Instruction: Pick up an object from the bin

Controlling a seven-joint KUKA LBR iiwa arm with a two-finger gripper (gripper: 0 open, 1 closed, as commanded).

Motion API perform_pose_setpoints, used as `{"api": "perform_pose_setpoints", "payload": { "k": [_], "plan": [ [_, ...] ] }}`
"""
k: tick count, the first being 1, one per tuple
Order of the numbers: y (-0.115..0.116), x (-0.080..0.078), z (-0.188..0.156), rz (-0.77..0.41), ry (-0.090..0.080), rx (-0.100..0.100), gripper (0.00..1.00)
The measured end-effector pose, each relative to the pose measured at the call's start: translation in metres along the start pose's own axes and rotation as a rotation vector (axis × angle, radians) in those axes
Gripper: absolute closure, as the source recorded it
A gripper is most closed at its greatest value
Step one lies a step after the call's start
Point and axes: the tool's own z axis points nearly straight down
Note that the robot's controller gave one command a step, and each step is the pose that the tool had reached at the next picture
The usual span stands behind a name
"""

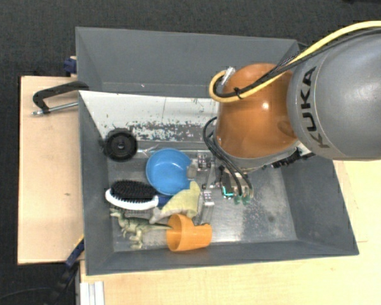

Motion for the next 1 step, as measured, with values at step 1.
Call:
{"api": "perform_pose_setpoints", "payload": {
  "k": [1],
  "plan": [
    [0.0097, -0.0236, 0.1014, -0.130, -0.026, 0.000, 0.00]
  ]
}}
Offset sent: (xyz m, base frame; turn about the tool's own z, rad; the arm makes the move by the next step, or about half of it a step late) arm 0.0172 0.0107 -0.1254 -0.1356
